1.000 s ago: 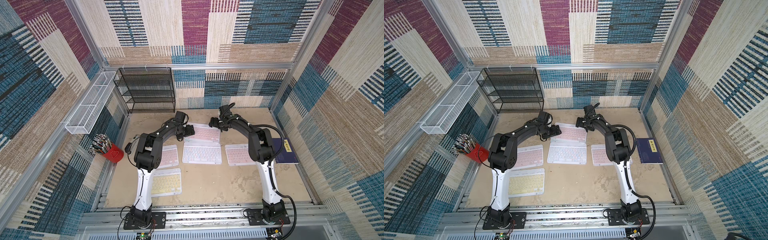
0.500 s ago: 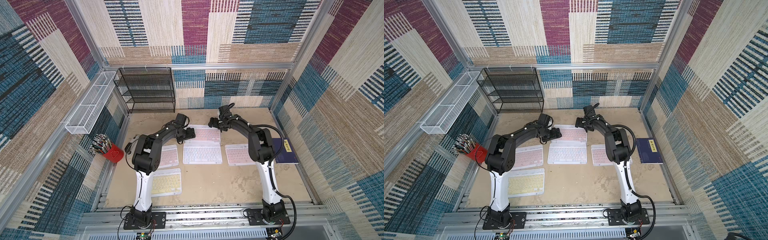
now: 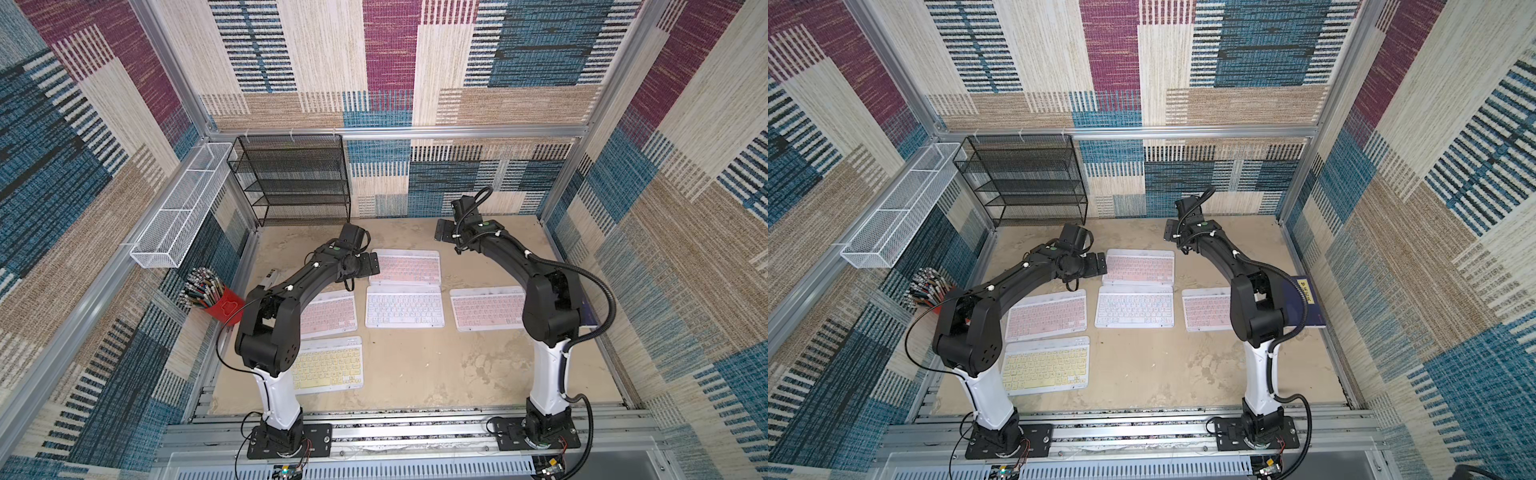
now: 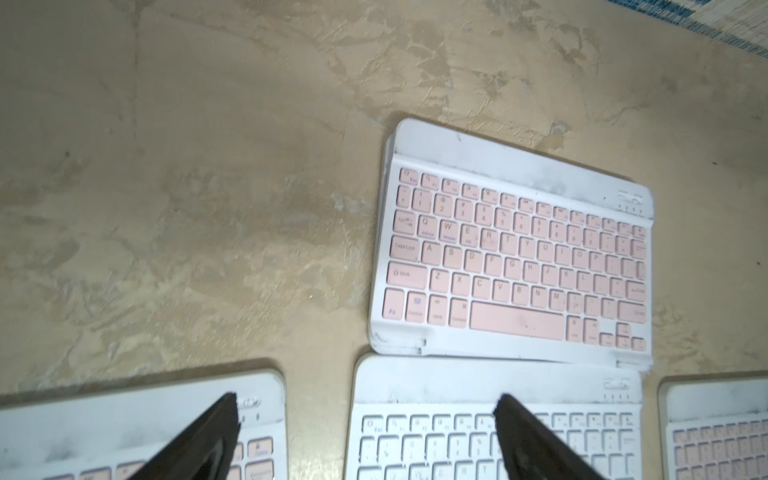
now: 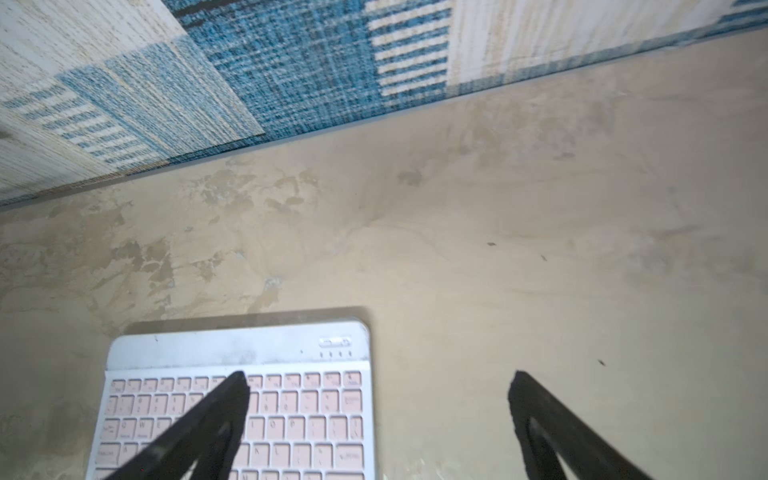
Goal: Stack the numeric keypads
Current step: Pick up the numeric keypad from the center of the board.
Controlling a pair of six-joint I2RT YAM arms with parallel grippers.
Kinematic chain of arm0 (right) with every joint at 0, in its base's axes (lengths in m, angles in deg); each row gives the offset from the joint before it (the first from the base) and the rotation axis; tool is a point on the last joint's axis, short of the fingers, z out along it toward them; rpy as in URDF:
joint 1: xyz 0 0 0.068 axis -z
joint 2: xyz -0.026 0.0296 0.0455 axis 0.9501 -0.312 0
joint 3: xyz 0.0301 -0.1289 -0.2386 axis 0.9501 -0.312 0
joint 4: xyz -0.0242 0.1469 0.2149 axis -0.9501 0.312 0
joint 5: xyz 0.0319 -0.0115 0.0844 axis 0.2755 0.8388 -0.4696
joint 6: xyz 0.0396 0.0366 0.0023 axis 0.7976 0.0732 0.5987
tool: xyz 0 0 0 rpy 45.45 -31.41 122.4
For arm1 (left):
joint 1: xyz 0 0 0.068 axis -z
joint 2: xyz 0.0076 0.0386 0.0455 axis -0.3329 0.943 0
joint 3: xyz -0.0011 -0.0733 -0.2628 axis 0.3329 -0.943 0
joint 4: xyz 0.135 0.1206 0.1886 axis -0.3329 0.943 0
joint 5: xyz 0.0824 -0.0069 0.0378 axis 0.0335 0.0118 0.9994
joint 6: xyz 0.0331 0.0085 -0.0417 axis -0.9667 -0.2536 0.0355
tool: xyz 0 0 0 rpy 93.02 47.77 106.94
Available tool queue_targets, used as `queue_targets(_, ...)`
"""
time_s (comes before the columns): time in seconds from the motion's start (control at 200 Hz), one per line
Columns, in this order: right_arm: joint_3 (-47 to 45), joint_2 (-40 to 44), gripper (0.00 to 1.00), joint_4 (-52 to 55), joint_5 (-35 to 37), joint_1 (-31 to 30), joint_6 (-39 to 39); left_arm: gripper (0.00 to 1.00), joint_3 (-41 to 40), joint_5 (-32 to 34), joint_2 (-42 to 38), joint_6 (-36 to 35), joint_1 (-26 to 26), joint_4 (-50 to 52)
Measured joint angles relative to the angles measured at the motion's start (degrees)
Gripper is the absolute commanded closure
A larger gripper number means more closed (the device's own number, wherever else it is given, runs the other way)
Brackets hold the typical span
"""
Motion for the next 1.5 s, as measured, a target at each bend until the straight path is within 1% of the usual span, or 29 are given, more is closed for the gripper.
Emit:
queue_targets(0.1, -10.43, 8.28, 0.04, -0.87, -1.81, -0.13, 1.2, 0.01, -6.23, -3.04, -3.54, 2.36, 0.02, 0.15)
queue_targets(0.175, -16.26, 13.99, 0.05, -1.7, -3.34, -0.9, 2.25, 0.01, -11.52, -5.77, -7.13, 3.8, 0.5, -1.33)
queue_targets(0.24, -20.48, 18.32, 0.05, -1.81, -4.04, -3.19, 3.43, 0.01, -15.74, -8.2, -10.36, 4.9, 1.51, -2.73)
queue_targets(0.315, -23.17, 20.59, 0.05, -1.36, -5.57, -6.47, 4.74, 0.01, -17.4, -10.34, -12.0, 5.64, 2.86, -3.13)
queue_targets(0.371, -24.33, 20.72, 0.05, -0.85, -6.6, -8.15, 5.84, 0.01, -17.31, -11.82, -12.13, 5.7, 3.58, -3.39)
queue_targets(0.511, -26.8, 20.04, 0.06, 0.83, -7.17, -10.71, 8.68, 0.0, -16.83, -11.54, -11.37, 5.84, 4.22, -3.39)
queue_targets(0.616, -27.74, 18.73, 0.06, 1.22, -9.29, -11.78, 9.38, 0.01, -16.22, -11.47, -9.9, 5.84, 4.5, -3.06)
queue_targets(0.766, -29.2, 16.83, 0.06, 1.14, -10.36, -11.56, 10.21, 0.02, -14.23, -9.77, -6.93, 5.29, 4.87, -2.8)
queue_targets(0.986, -31.74, 14.19, 0.07, -1.53, -14.6, -11.61, 10.47, 0.02, -11.63, -8.44, -2.89, 3.15, 5.01, -2.49)
queue_targets(1.132, -31.8, 12.66, 0.07, -3.17, -15.41, -11.56, 10.62, 0.03, -10.47, -7.04, -1.36, 1.77, 5.11, -2.1)
queue_targets(1.497, -31.8, 9.9, 0.07, -3.58, -16.17, -11.23, 10.62, 0.04, -9.01, -7.02, 1.95, 1.03, 5.38, -1.64)
